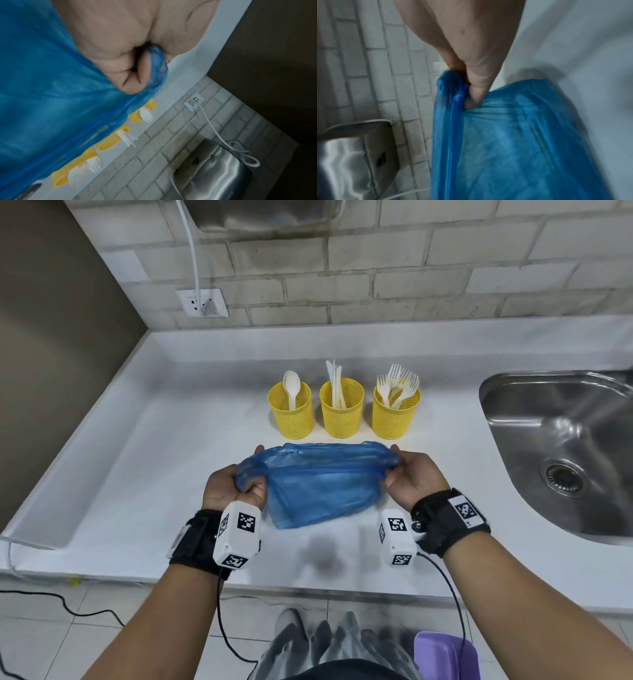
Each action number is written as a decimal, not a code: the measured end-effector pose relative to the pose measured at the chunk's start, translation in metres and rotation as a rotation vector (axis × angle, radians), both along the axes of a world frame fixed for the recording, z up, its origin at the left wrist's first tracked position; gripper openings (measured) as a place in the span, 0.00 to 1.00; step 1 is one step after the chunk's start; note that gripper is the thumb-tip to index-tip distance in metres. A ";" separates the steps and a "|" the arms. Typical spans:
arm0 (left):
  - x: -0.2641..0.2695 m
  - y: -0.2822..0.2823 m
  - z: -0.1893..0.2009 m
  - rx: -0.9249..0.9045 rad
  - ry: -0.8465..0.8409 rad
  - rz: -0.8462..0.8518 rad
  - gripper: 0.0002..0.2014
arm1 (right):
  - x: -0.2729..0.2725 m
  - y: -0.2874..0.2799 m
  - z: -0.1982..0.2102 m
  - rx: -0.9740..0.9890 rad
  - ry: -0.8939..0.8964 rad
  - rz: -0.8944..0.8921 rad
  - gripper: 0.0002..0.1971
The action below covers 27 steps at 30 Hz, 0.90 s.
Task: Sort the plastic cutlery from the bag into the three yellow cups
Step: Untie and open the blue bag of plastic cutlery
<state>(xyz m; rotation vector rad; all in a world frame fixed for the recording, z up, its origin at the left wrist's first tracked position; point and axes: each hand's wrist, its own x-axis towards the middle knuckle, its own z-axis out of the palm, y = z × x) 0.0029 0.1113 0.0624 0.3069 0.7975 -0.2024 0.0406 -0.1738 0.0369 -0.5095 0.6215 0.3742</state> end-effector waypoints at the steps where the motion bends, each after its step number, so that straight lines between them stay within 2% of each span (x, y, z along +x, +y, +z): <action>1: -0.001 -0.002 0.000 0.048 0.025 -0.026 0.17 | -0.002 0.000 -0.004 -0.013 0.017 0.016 0.17; 4: -0.003 -0.008 0.004 0.271 0.072 -0.162 0.09 | -0.003 0.001 -0.010 -0.116 0.058 0.049 0.17; 5: -0.003 -0.008 0.002 0.412 0.062 -0.243 0.12 | -0.002 0.000 -0.012 -0.140 0.048 0.056 0.17; 7: -0.003 -0.007 -0.004 0.937 0.040 -0.444 0.25 | 0.001 -0.001 -0.012 -0.242 -0.011 0.083 0.16; 8: -0.005 -0.007 -0.010 1.319 0.013 -0.545 0.34 | 0.002 0.001 -0.008 -0.384 -0.058 0.125 0.16; 10: -0.008 -0.014 -0.013 1.917 -0.117 -0.701 0.46 | 0.000 0.005 -0.006 -0.878 -0.145 0.363 0.23; 11: -0.009 -0.018 -0.013 2.063 -0.203 -0.725 0.47 | -0.002 0.006 -0.007 -1.155 -0.156 0.491 0.30; 12: -0.009 -0.025 -0.010 2.119 -0.263 -0.731 0.46 | -0.005 0.007 -0.008 -1.346 -0.157 0.577 0.34; 13: -0.008 -0.032 -0.007 2.139 -0.295 -0.731 0.44 | -0.008 0.010 -0.007 -1.439 -0.182 0.617 0.35; 15: -0.003 -0.039 -0.005 2.149 -0.322 -0.780 0.31 | -0.011 0.012 -0.009 -1.428 -0.252 0.630 0.33; 16: 0.001 -0.041 -0.005 2.163 -0.323 -0.804 0.21 | -0.012 0.013 -0.008 -1.417 -0.270 0.630 0.30; 17: 0.004 -0.042 -0.005 2.169 -0.340 -0.812 0.14 | -0.012 0.013 -0.007 -1.444 -0.305 0.622 0.24; 19: 0.010 -0.039 -0.011 2.129 -0.386 -0.776 0.19 | -0.011 0.012 -0.007 -1.523 -0.355 0.616 0.11; 20: 0.010 -0.038 -0.011 2.020 -0.391 -0.710 0.19 | -0.009 0.010 -0.011 -1.509 -0.357 0.587 0.07; 21: 0.011 -0.036 -0.012 1.799 -0.375 -0.599 0.18 | -0.009 0.008 -0.014 -1.441 -0.347 0.526 0.04; 22: 0.012 -0.035 -0.009 1.468 -0.341 -0.469 0.17 | -0.009 0.007 -0.016 -1.314 -0.311 0.453 0.06; 24: 0.013 -0.034 -0.007 0.792 -0.215 -0.278 0.14 | -0.008 0.007 -0.017 -0.866 -0.180 0.275 0.11; 25: 0.013 -0.030 -0.008 0.545 -0.175 -0.251 0.14 | -0.007 0.006 -0.016 -0.602 -0.107 0.204 0.11; 27: 0.012 -0.023 -0.016 0.276 -0.168 -0.268 0.17 | -0.006 0.004 -0.008 -0.205 0.034 0.107 0.07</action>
